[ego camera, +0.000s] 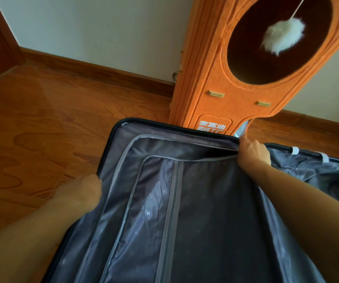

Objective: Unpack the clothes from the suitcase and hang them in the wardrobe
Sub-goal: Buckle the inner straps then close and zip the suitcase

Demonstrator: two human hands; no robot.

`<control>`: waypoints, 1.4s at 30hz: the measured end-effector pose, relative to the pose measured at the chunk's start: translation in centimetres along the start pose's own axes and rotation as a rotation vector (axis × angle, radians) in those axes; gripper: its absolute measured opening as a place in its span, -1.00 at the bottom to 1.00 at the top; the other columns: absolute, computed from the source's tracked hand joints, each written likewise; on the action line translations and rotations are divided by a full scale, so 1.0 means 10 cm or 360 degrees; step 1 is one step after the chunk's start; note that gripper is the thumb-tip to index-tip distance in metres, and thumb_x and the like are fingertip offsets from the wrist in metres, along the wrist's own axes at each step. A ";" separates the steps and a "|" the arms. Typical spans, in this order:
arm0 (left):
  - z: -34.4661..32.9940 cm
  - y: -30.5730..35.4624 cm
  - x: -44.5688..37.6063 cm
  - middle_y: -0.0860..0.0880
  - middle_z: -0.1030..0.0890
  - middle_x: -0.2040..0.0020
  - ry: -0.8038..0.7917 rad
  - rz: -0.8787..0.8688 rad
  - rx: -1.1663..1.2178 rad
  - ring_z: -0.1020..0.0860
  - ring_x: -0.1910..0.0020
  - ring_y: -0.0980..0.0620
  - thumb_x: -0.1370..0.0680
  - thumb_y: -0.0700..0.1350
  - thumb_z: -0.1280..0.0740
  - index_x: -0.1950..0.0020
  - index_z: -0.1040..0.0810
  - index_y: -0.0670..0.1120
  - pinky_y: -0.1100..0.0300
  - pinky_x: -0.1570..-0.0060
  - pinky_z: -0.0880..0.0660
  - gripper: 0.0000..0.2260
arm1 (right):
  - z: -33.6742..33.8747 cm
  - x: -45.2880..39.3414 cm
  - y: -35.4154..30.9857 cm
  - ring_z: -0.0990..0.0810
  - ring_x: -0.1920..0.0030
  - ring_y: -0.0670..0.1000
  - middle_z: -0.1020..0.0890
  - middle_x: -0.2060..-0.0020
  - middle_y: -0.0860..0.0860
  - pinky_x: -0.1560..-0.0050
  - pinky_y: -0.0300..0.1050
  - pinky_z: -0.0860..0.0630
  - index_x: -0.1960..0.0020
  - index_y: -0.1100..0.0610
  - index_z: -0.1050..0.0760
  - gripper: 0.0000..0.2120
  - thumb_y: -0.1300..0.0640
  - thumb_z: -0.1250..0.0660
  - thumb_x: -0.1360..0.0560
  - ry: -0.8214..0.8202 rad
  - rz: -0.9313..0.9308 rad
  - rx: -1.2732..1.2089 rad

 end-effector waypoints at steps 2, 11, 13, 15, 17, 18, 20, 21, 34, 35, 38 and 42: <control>0.01 0.01 0.00 -0.03 -0.51 0.25 0.0007 0.0007 0.0002 -0.53 0.25 -0.02 -0.72 -0.08 -0.09 0.25 -0.42 -0.06 0.16 0.23 -0.44 -0.65 | -0.01 -0.01 0.04 -0.59 -0.11 0.35 -0.60 -0.10 0.29 -0.04 0.15 -0.53 -0.31 0.20 -0.36 -0.70 0.20 -0.19 -0.59 0.0010 0.0061 0.0047; 0.03 0.04 0.07 -0.07 -0.55 0.20 0.0067 -0.0056 0.0097 -0.58 0.17 -0.10 -0.72 0.02 -0.05 0.26 -0.40 -0.02 0.10 0.14 -0.52 -0.61 | -0.06 0.01 -1.07 -0.57 -0.16 0.34 -0.58 -0.16 0.31 -0.12 0.09 -0.48 -0.26 0.15 -0.40 -0.68 0.24 -0.20 -0.51 -0.0250 0.0387 -0.0324; 0.03 0.05 0.09 -0.06 -0.55 0.19 0.0076 -0.0044 0.0081 -0.57 0.17 -0.08 -0.73 0.03 -0.05 0.24 -0.41 -0.03 0.08 0.11 -0.53 -0.62 | -0.09 0.07 -1.60 -0.56 -0.16 0.34 -0.58 -0.15 0.31 -0.09 0.08 -0.48 -0.24 0.18 -0.41 -0.70 0.25 -0.21 -0.51 -0.0299 0.0484 -0.0414; 0.01 0.05 0.08 -0.06 -0.58 0.17 0.0082 -0.0035 0.0000 -0.59 0.15 -0.07 -0.71 -0.05 -0.13 0.16 -0.51 -0.09 0.06 0.11 -0.55 -0.69 | -0.10 0.13 -2.05 -0.56 -0.15 0.34 -0.58 -0.13 0.31 -0.05 0.06 -0.47 -0.21 0.20 -0.41 -0.73 0.25 -0.21 -0.52 -0.0303 0.0556 -0.0494; 0.00 0.05 0.07 -0.09 -0.63 0.01 0.0097 -0.0033 -0.0077 -0.61 0.03 -0.10 -0.69 -0.10 -0.16 -0.04 -0.59 -0.12 0.04 0.01 -0.56 -0.77 | -0.05 0.19 -2.49 -0.56 -0.12 0.34 -0.57 -0.11 0.29 0.00 0.05 -0.47 -0.21 0.20 -0.42 -0.74 0.25 -0.21 -0.53 -0.0299 0.0694 -0.0556; 0.00 0.07 0.08 -0.11 -0.63 -0.07 0.0104 -0.0036 -0.0095 -0.61 -0.02 -0.12 -0.69 -0.10 -0.15 -0.12 -0.59 -0.11 0.05 -0.02 -0.54 -0.77 | 0.00 0.23 -2.69 -0.56 -0.09 0.34 -0.58 -0.10 0.28 0.03 0.06 -0.48 -0.21 0.19 -0.42 -0.75 0.25 -0.20 -0.54 -0.0294 0.0807 -0.0565; 0.01 0.09 0.10 -0.13 -0.60 -0.15 0.0086 -0.0035 -0.0057 -0.58 -0.04 -0.12 -0.71 -0.08 -0.11 -0.19 -0.56 -0.12 0.10 0.00 -0.46 -0.74 | 0.09 0.32 -2.96 -0.57 -0.02 0.30 -0.58 -0.05 0.24 0.09 0.08 -0.50 -0.20 0.17 -0.42 -0.77 0.28 -0.19 -0.55 -0.0287 0.1051 -0.0516; 0.03 0.10 0.12 -0.15 -0.59 -0.17 0.0054 -0.0034 -0.0016 -0.56 -0.05 -0.13 -0.72 -0.07 -0.10 -0.20 -0.55 -0.14 0.12 0.01 -0.41 -0.73 | 0.11 0.35 -3.00 -0.57 0.01 0.29 -0.58 -0.02 0.22 0.12 0.09 -0.51 -0.20 0.15 -0.42 -0.77 0.29 -0.19 -0.55 -0.0288 0.1142 -0.0461; 0.22 -0.38 0.93 -0.01 -0.12 -0.65 -0.0555 -0.0110 0.0817 -0.12 -0.62 -0.05 -0.71 0.19 -0.07 -0.66 -0.09 -0.03 0.02 -0.53 -0.10 -0.43 | 0.13 0.80 -3.04 -0.63 -0.03 0.25 -0.66 0.00 0.22 0.10 -0.03 -0.53 -0.04 0.23 -0.64 -0.83 0.18 -0.32 -0.55 -0.0319 0.0818 -0.0497; 0.15 -0.43 0.99 -0.01 -0.19 -0.63 -0.0551 -0.0112 0.0871 -0.18 -0.60 -0.05 -0.71 0.19 -0.07 -0.64 -0.16 -0.02 0.05 -0.49 -0.15 -0.45 | 0.10 0.97 -3.03 -0.63 -0.02 0.25 -0.66 0.02 0.22 0.13 -0.06 -0.49 0.02 0.19 -0.63 -0.85 0.16 -0.30 -0.55 -0.0374 0.0877 -0.0448; 0.01 -0.46 1.06 -0.02 -0.39 -0.53 -0.0459 -0.0157 0.1024 -0.35 -0.51 -0.06 -0.71 0.18 -0.06 -0.55 -0.35 -0.02 0.15 -0.28 -0.25 -0.52 | -0.04 1.58 -2.88 -0.61 0.15 0.16 -0.61 0.25 0.06 0.20 -0.10 -0.47 0.32 0.00 -0.48 -0.75 0.18 -0.31 -0.52 -0.0570 0.1081 -0.0400; 0.02 -0.51 1.11 -0.08 -0.53 -0.41 -0.0463 -0.0106 0.1021 -0.52 -0.32 -0.12 -0.68 0.25 -0.04 -0.44 -0.50 -0.05 0.07 -0.31 -0.43 -0.47 | 0.03 2.74 -2.43 -0.59 0.27 -0.12 -0.71 0.24 -0.02 0.09 -0.17 -0.56 0.14 0.06 -0.66 -0.86 0.20 -0.34 -0.52 -0.1027 0.1343 -0.0625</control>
Point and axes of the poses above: each hand's wrist, its own x-axis away from the middle knuckle, its own z-axis out of the back of the hand, y = z × x, the point moved 3 cm from there along -x, towards the middle knuckle
